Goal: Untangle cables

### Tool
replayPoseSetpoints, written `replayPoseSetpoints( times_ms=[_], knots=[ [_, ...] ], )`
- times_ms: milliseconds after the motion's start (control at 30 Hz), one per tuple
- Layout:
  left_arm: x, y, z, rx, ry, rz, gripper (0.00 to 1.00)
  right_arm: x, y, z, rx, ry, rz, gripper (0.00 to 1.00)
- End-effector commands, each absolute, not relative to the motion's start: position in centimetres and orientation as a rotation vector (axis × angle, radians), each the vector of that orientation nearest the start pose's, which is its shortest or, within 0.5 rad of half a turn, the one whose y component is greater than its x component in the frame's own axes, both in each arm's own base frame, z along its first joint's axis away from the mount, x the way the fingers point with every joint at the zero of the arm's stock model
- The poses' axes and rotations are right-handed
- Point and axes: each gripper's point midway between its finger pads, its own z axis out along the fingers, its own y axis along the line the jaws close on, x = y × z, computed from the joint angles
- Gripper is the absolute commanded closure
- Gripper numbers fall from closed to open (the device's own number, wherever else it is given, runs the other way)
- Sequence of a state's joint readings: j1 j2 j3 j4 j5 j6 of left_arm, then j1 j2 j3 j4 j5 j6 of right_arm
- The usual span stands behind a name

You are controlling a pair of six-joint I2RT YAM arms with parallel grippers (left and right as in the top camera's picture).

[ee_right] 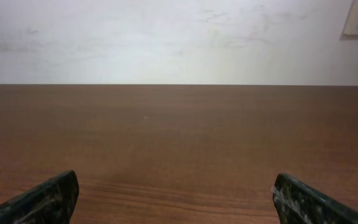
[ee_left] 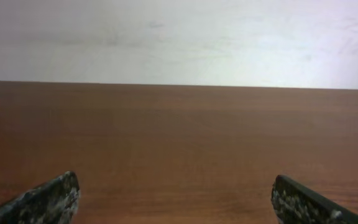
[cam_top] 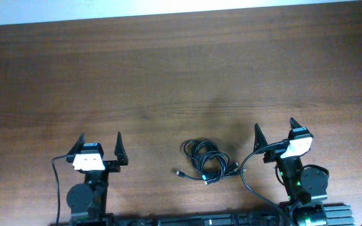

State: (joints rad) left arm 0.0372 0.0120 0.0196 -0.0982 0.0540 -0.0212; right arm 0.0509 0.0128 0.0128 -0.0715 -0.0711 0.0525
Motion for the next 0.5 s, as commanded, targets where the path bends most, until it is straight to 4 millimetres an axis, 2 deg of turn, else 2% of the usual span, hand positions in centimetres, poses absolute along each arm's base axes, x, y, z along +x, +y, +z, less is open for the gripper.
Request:
replayPoseSetpoints(
  times_ms=[0, 267, 467],
  knots=[
    [24.0, 1.0, 16.7, -0.053, 1.674, 0.010, 0.01, 24.5, 2.1, 15.7, -0.033, 1.645, 0.126, 0.01],
    [23.7, 1.1, 18.3, -0.025, 1.718, 0.046, 0.01, 24.5, 2.1, 15.7, -0.033, 1.645, 0.126, 0.01],
    [24.6, 1.5, 18.9, -0.044, 1.788, 0.067, 0.01, 24.5, 2.1, 15.7, -0.033, 1.644, 0.126, 0.01]
  ],
)
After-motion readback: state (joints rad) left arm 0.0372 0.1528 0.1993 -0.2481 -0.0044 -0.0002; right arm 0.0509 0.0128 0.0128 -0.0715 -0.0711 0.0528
